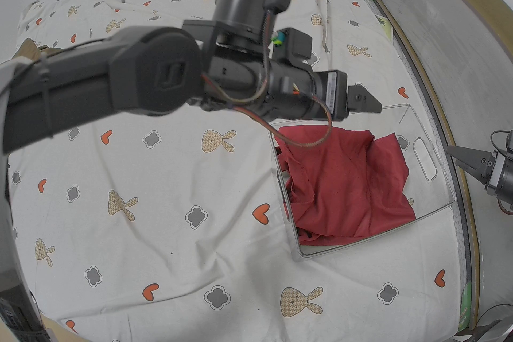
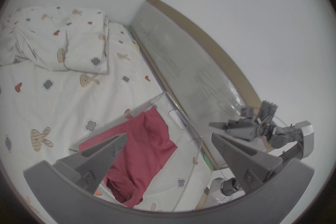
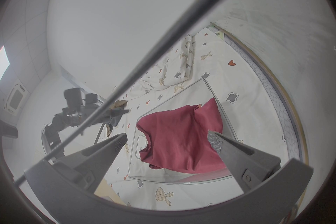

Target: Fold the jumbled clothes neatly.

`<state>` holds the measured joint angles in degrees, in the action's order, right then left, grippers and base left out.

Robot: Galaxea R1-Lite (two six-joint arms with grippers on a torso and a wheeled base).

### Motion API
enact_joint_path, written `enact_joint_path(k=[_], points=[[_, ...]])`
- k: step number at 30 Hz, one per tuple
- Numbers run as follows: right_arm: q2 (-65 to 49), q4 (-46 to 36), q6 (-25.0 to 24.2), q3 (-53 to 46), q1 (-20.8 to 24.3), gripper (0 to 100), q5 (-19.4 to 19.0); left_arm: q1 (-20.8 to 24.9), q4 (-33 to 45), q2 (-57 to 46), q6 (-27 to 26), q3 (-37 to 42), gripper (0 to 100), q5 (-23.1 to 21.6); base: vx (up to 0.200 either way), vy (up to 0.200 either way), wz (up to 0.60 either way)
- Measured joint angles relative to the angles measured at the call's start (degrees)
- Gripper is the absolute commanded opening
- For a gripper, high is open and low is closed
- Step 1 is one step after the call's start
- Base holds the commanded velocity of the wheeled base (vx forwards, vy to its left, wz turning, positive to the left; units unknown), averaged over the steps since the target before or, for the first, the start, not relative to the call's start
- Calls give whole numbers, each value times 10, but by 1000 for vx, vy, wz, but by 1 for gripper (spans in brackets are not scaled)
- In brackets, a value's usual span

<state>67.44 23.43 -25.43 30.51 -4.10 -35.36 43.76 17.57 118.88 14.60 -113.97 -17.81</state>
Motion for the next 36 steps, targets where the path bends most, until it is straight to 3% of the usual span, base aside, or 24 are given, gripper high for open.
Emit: enact_joint_path(k=[5, 11, 20, 27, 36], points=[[-5, 0, 4, -11, 2, 100, 0, -17, -2, -68, 0, 63, 100, 1, 0, 0, 0], [-45, -2, 24, -37, 3, 100, 0, -69, -2, -176, -26, 210, 100, 2, 0, 0, 0], [-198, -15, 117, -159, -13, 100, 1, -236, 37, -384, -128, 465, 100, 58, 0, 0, 0], [-363, -73, 155, -250, -24, 100, 1, -361, 55, -558, -160, 640, 100, 97, 0, 0, 0], [-565, -186, 189, -285, -47, 100, 16, -430, 56, -745, -156, 772, 100, 112, 0, 0, 0]])
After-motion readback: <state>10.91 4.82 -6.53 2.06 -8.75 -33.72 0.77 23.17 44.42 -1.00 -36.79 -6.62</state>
